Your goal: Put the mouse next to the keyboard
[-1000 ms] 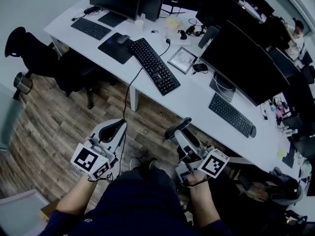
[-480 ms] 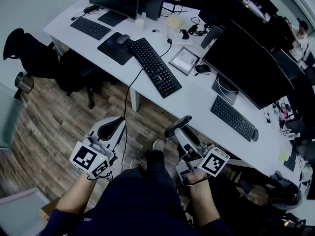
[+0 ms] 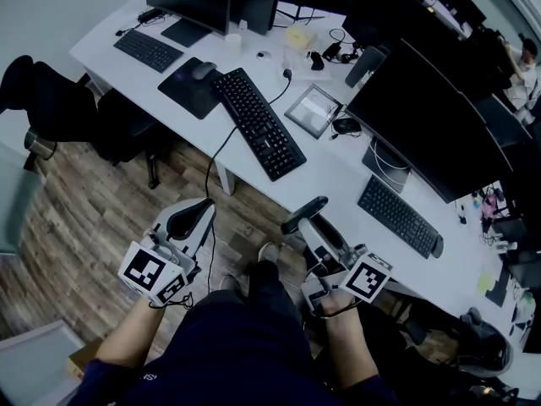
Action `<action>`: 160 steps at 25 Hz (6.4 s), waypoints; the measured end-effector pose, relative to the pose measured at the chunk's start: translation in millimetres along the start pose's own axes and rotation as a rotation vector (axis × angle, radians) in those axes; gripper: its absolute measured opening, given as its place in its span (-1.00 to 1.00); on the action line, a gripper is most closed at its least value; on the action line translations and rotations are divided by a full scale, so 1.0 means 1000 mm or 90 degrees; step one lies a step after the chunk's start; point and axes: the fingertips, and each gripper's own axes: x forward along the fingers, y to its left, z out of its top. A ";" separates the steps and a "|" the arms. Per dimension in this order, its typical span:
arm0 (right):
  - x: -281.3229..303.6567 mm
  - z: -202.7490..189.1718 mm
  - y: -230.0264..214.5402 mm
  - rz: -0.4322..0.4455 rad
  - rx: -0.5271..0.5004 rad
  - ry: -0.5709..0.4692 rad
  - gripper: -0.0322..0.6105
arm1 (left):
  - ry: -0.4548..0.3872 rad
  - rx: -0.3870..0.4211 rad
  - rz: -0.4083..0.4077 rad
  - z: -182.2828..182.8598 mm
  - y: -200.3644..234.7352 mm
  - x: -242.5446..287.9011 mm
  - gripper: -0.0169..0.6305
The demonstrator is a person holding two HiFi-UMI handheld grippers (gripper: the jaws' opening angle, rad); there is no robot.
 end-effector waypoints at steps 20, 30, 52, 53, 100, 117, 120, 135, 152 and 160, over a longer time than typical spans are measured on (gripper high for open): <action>0.022 0.093 -0.084 0.031 0.017 0.051 -0.15 | 0.032 -0.010 0.041 0.004 0.000 0.125 -0.83; 0.029 0.121 -0.127 0.022 0.027 0.078 -0.15 | 0.045 -0.018 0.070 0.001 0.004 0.162 -0.83; 0.038 0.094 -0.214 -0.086 -0.089 0.212 -0.15 | 0.086 -0.036 0.082 -0.032 0.023 0.198 -0.83; 0.037 0.090 -0.217 -0.095 -0.100 0.223 -0.15 | 0.089 -0.038 0.081 -0.035 0.023 0.197 -0.83; 0.048 -0.012 -0.300 -0.310 -0.625 0.624 -0.15 | 0.133 -0.091 0.083 -0.094 0.053 0.168 -0.83; 0.058 -0.021 -0.306 -0.308 -0.713 0.674 -0.16 | 0.137 -0.091 0.089 -0.096 0.054 0.168 -0.83; 0.059 -0.022 -0.309 -0.314 -0.733 0.682 -0.16 | 0.137 -0.092 0.091 -0.096 0.054 0.169 -0.83; 0.063 -0.025 -0.314 -0.314 -0.766 0.707 -0.16 | 0.140 -0.093 0.095 -0.097 0.059 0.171 -0.83; 0.064 -0.024 -0.314 -0.309 -0.741 0.685 -0.13 | 0.145 -0.088 0.090 -0.096 0.056 0.175 -0.83; 0.062 -0.024 -0.310 -0.304 -0.723 0.668 -0.09 | 0.148 -0.082 0.086 -0.095 0.051 0.175 -0.83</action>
